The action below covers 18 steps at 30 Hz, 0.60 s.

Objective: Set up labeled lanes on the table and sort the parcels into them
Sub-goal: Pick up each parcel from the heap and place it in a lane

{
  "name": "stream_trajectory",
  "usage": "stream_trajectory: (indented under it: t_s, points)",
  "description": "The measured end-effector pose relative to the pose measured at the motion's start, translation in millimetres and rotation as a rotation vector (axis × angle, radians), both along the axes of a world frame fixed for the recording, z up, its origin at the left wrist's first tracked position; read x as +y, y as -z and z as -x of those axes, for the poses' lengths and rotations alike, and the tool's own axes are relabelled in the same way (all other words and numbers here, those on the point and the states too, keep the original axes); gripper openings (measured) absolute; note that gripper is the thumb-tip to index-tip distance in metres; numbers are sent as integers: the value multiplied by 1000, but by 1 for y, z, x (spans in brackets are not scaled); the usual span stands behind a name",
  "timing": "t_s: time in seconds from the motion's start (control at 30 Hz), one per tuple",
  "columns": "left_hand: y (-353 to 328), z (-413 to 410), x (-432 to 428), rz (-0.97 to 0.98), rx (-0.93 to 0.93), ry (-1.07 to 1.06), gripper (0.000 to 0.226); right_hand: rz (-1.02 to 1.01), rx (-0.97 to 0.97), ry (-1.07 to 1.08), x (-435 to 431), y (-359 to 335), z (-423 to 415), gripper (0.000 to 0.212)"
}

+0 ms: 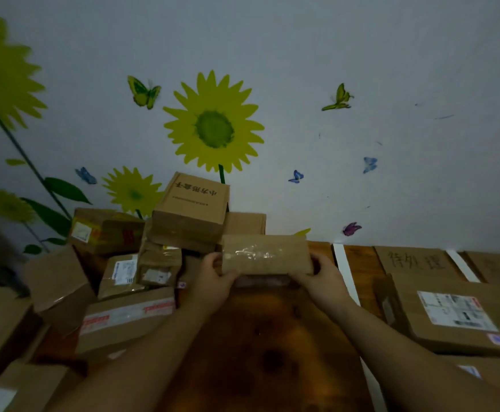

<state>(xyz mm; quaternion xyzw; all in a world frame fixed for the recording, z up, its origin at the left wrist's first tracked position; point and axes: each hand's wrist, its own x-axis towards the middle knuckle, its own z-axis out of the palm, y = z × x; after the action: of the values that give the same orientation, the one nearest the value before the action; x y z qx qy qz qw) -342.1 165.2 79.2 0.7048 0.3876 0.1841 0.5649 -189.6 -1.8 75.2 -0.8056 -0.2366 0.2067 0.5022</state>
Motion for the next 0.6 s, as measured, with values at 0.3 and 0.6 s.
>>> stream_trajectory:
  t_s: [0.3, 0.6]
  points:
    - [-48, 24, -80, -51, -95, 59, 70, -206, -27, 53, -77, -46, 10, 39]
    - [-89, 47, -143, 270, -468, -9, 79, -419, 66, -86, -139, -86, 67, 70]
